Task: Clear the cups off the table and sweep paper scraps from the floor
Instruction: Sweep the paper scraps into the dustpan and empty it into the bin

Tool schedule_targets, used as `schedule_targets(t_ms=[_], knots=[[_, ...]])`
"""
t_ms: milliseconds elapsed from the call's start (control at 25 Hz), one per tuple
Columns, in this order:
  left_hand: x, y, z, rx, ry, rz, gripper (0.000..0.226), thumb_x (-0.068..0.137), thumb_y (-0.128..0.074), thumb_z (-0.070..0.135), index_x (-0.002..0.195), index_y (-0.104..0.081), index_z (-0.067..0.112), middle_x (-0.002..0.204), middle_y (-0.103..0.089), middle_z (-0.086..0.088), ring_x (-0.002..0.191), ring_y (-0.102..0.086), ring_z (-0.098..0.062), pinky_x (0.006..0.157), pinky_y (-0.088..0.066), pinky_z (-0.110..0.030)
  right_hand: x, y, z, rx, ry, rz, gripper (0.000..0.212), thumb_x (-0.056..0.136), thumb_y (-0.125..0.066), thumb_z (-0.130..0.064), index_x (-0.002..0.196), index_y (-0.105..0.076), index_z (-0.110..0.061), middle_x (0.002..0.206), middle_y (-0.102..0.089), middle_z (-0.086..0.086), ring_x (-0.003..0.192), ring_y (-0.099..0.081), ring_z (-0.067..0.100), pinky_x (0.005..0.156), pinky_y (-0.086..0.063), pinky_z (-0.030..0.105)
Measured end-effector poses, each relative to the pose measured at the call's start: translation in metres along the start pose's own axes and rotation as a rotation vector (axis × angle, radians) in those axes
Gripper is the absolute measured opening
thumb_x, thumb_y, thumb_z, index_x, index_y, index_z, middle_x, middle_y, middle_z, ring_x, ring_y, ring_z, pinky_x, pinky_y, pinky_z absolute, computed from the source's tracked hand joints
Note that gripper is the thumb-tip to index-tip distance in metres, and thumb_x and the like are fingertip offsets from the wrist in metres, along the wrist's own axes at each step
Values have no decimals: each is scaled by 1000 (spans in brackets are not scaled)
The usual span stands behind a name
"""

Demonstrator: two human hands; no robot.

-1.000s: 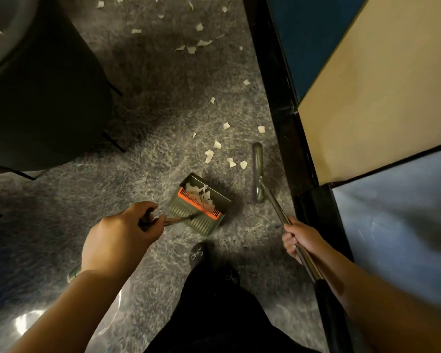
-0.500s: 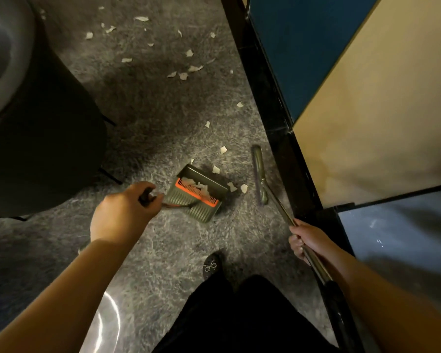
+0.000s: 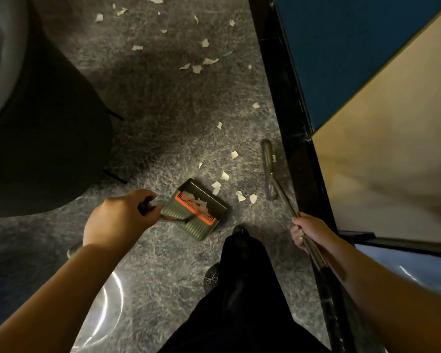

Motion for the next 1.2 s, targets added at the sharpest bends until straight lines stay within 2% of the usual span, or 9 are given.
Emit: schedule_targets(t_ms=[120, 240, 440, 560, 640, 720, 880, 1000, 1200], knots=[[26, 1, 6, 13, -9, -6, 30, 77, -75, 43, 103, -72, 29, 78, -71, 2, 68, -64, -21, 57, -47, -27, 30, 1, -12, -59, -110, -1, 27, 99, -44, -18, 73, -47, -14, 52, -44, -1, 33, -39, 6, 34, -32, 15], [45, 8, 15, 13, -65, 11, 26, 76, -77, 39, 98, -74, 27, 71, -68, 1, 62, -64, -23, 55, -47, -27, 47, -14, -14, -29, -292, -99, 34, 103, -36, -23, 71, -38, -14, 40, -38, -3, 25, -34, 7, 31, -27, 11], [66, 4, 27, 11, -89, -36, 24, 79, -74, 39, 99, -72, 27, 75, -70, 2, 66, -65, -22, 59, -56, -38, 60, -49, -30, -91, -212, -99, 30, 99, -43, -18, 70, -44, -15, 45, -42, -3, 32, -37, 6, 31, -30, 16], [73, 14, 18, -18, -128, -31, 30, 79, -70, 47, 98, -73, 24, 72, -69, 2, 62, -65, -21, 56, -56, -38, 54, -92, -13, 30, -377, -223, 34, 103, -35, -18, 69, -34, -16, 35, -34, -5, 24, -30, 5, 29, -23, 10], [75, 26, 14, -35, -201, -18, 41, 78, -61, 60, 92, -74, 24, 65, -66, 4, 54, -62, -18, 49, -54, -37, 51, -114, -10, 55, -398, -248, 34, 103, -33, -17, 69, -32, -16, 33, -32, -5, 22, -29, 5, 29, -22, 8], [76, 35, 5, -27, -244, -30, 36, 78, -62, 56, 91, -74, 25, 62, -65, 6, 50, -59, -15, 46, -53, -35, 50, -128, -8, 66, -394, -259, 33, 103, -33, -16, 70, -32, -17, 34, -33, -5, 23, -29, 4, 29, -23, 9], [77, 26, -12, 27, -245, -121, 21, 77, -78, 37, 95, -74, 28, 68, -67, 7, 56, -63, -17, 51, -54, -36, 52, -144, -11, 123, -396, -251, 27, 103, -33, -15, 76, -34, -18, 39, -35, -5, 25, -31, 4, 31, -25, 9], [71, 16, -6, 78, -307, -106, 17, 80, -72, 42, 92, -72, 30, 66, -67, 7, 56, -62, -20, 49, -53, -35, 47, -160, -9, 146, -410, -264, 27, 103, -33, -17, 77, -37, -18, 39, -37, -5, 25, -32, 4, 31, -26, 10], [77, 11, -21, 110, -270, -131, 19, 82, -66, 45, 95, -69, 31, 71, -67, 6, 63, -63, -22, 56, -54, -36, 14, -207, 4, 240, -535, -385, 45, 104, -32, -28, 61, -34, -14, 35, -31, -4, 23, -30, 5, 27, -23, 12]])
Point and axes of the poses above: each hand's wrist, its own x-axis towards the middle knuckle, its own y-axis out of the back of the hand, z = x × y, the point moved 10 cm from there along x, towards the middle knuckle
